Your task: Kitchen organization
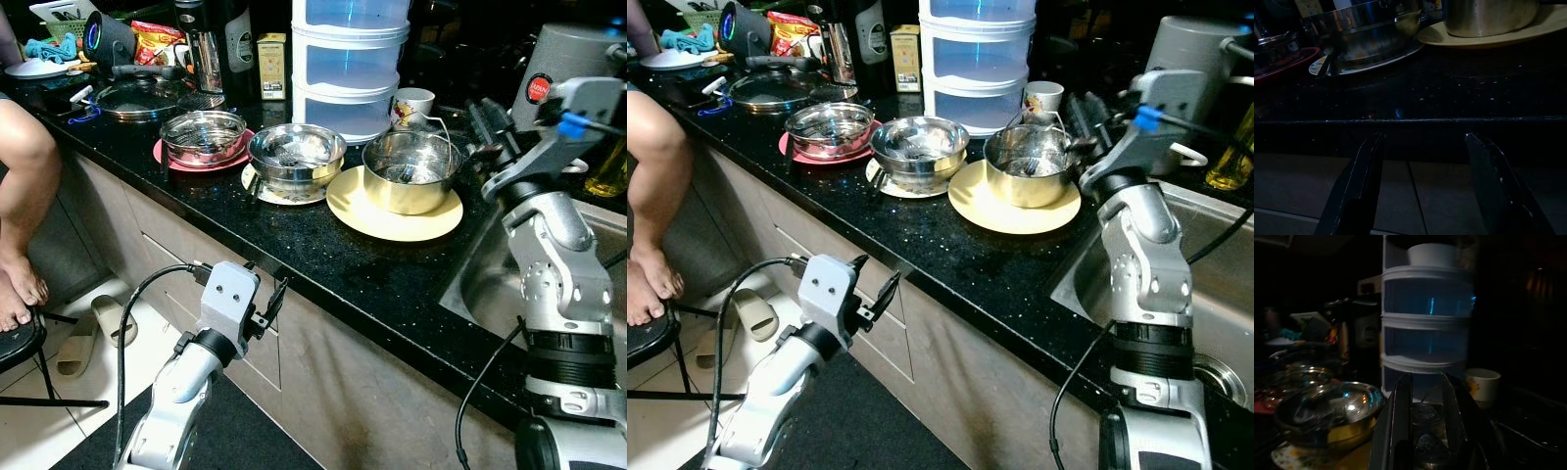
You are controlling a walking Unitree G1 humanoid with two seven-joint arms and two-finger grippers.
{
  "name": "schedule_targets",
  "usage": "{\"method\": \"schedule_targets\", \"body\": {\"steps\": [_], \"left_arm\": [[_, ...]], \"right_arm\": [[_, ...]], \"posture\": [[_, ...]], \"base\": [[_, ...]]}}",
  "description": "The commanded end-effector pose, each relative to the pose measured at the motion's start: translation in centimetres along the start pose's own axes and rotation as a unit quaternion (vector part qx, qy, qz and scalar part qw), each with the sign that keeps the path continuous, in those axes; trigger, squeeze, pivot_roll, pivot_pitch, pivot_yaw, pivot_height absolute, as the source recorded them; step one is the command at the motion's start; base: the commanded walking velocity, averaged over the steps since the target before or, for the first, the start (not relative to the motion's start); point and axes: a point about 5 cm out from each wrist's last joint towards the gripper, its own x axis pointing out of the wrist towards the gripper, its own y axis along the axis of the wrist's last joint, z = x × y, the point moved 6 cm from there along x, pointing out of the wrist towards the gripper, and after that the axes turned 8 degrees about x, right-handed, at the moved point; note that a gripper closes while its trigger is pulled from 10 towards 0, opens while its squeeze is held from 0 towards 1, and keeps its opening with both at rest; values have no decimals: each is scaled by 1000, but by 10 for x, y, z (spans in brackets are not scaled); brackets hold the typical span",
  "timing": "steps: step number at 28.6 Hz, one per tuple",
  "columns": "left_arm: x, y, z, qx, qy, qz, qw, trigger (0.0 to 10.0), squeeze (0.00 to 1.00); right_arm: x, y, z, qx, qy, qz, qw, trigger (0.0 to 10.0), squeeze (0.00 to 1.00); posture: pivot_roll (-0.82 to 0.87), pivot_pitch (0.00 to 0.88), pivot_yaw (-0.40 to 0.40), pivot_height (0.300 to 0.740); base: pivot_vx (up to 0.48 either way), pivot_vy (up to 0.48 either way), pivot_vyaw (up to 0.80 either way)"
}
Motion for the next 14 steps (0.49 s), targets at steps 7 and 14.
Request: {"method": "schedule_targets", "body": {"steps": [7,14], "left_arm": [[-2,-4,1,1,-4,-7,1000,10000,0],[-2,-3,1,2,-5,-5,1000,10000,0]], "right_arm": [[-9,12,-21,31,90,13,995,0,0],[-15,32,-23,156,106,70,979,1294,0]], "posture": [[-36,0,-18,740],[-38,0,-17,740]], "base": [[0,0,0],[0,0,0]]}}
